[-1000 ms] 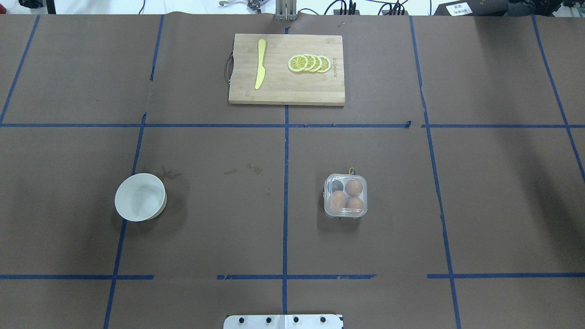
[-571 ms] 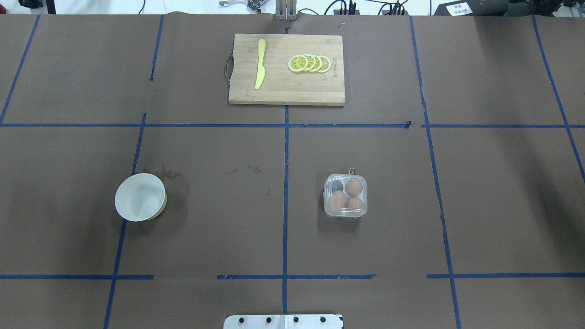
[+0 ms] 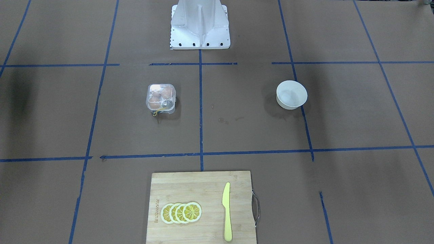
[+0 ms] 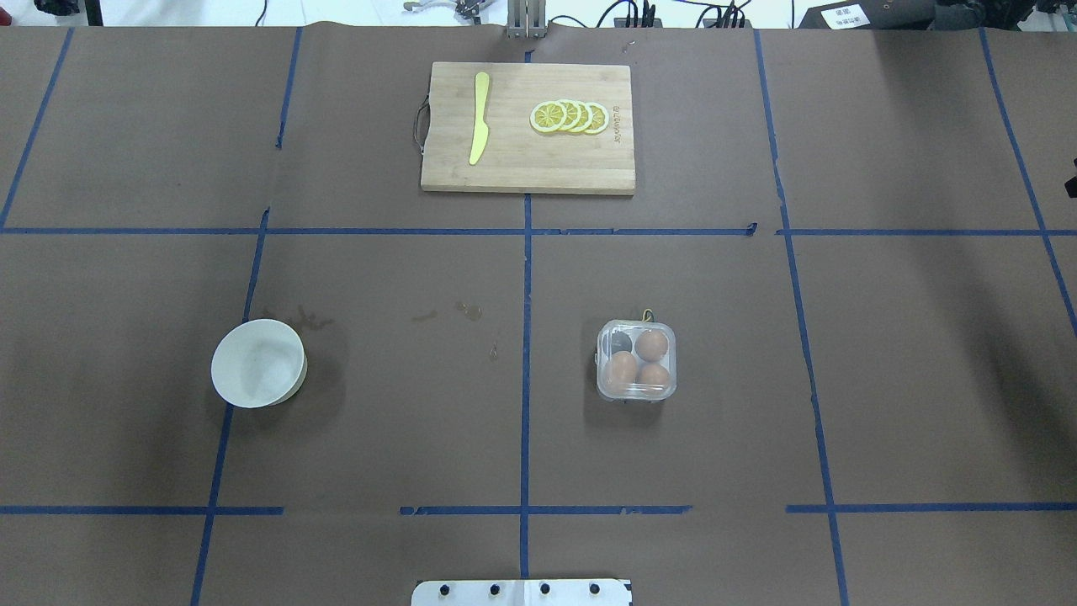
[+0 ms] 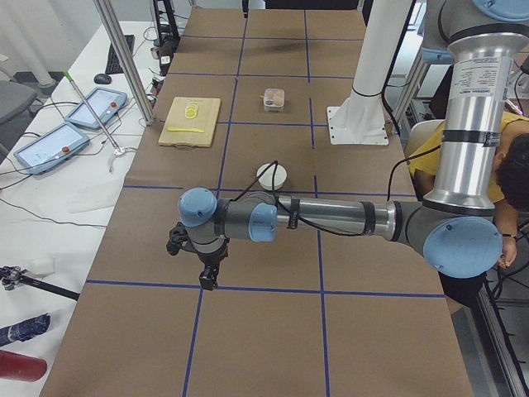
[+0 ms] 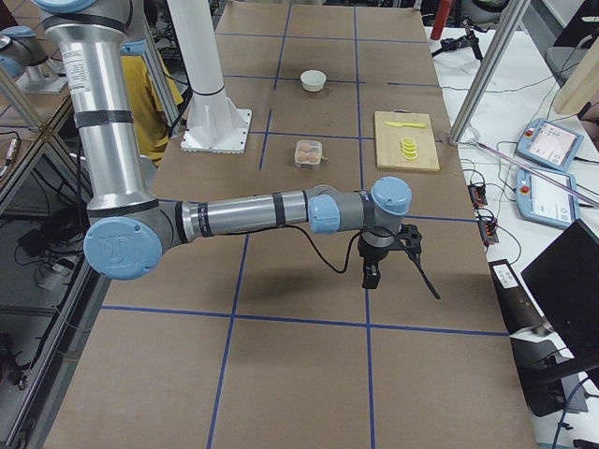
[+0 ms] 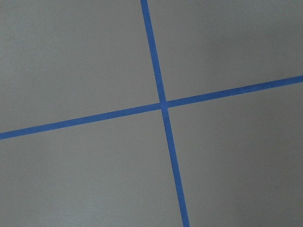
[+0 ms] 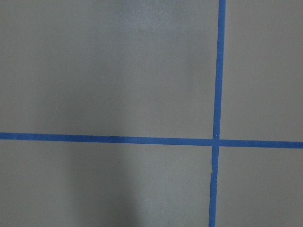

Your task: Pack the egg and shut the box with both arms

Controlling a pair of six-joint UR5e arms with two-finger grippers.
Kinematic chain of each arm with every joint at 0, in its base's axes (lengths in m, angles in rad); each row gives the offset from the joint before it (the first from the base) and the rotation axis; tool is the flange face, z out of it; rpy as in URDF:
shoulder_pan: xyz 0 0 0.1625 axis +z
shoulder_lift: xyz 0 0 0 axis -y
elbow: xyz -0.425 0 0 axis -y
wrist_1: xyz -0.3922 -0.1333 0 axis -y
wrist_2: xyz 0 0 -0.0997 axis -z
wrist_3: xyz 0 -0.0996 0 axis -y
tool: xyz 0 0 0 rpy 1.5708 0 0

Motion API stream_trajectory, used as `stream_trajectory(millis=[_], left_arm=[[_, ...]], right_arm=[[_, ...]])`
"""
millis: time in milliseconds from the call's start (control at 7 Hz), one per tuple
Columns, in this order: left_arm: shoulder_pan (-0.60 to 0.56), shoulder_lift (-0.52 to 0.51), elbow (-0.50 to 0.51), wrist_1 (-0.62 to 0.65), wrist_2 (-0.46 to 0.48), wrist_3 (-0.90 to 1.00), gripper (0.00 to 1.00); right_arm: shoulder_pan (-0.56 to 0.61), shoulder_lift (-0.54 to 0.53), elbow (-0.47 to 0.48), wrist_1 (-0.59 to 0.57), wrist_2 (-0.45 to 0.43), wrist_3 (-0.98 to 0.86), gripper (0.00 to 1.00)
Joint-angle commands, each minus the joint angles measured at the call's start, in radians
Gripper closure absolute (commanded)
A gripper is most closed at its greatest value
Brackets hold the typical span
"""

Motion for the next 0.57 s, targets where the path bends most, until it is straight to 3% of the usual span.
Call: stream_trajectory(millis=[0,429], left_arm=[[0.000,-0.006,0.002,-0.001,0.001,0.000,0.00],[0.000,-0.011,0.005,-0.004,0.000,0.000,0.00]], right_arm=[[-0.006,0.001,0.006,0.000,0.003,0.002,0.00],[-0.006,0.000,0.005,0.000,0.005,0.002,0.00]])
